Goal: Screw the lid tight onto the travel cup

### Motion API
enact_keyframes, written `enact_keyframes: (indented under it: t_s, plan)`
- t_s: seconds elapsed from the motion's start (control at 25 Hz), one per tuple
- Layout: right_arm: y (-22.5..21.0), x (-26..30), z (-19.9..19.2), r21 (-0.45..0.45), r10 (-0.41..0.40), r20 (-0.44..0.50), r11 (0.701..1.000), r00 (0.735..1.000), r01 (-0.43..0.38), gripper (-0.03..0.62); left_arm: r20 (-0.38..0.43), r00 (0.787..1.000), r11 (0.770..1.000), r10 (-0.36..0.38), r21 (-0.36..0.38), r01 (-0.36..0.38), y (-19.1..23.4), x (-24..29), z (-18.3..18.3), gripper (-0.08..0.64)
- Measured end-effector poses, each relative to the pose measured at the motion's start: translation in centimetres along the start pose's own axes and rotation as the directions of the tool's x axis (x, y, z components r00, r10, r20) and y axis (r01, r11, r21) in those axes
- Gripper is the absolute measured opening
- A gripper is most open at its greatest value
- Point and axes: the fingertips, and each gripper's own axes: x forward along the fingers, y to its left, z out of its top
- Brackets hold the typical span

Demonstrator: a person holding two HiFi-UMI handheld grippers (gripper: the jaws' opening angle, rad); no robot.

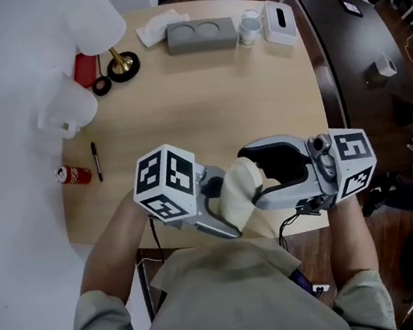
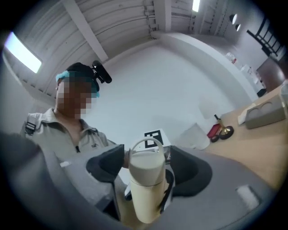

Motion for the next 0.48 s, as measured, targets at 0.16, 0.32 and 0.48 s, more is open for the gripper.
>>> enact_keyframes:
  t_s: [0.16,0.32,0.48]
  plan:
    - [1.2,0.9,-0.8,0.008,0.090,-0.051,0.996,0.995,-0.089,0.313,-0.002,0.999,0.999,-0.046,0.013,0.046,-0.7,0.2,0.4,0.313]
    - [1.3,1.2,-1.3,-0.001,0.095,-0.069,0.995,0.993,-0.095,0.313,-0.016,0.998,0.998,-0.062,0.018,0.062,-1.3,0.5,0.6,0.313]
    - [1.6,1.2,-1.5,-0.004,0.111,-0.068,0.994,0.992,-0.111,0.308,-0.038,0.997,0.998,-0.065,0.017,0.066,-1.5,0.7,0.2,0.313]
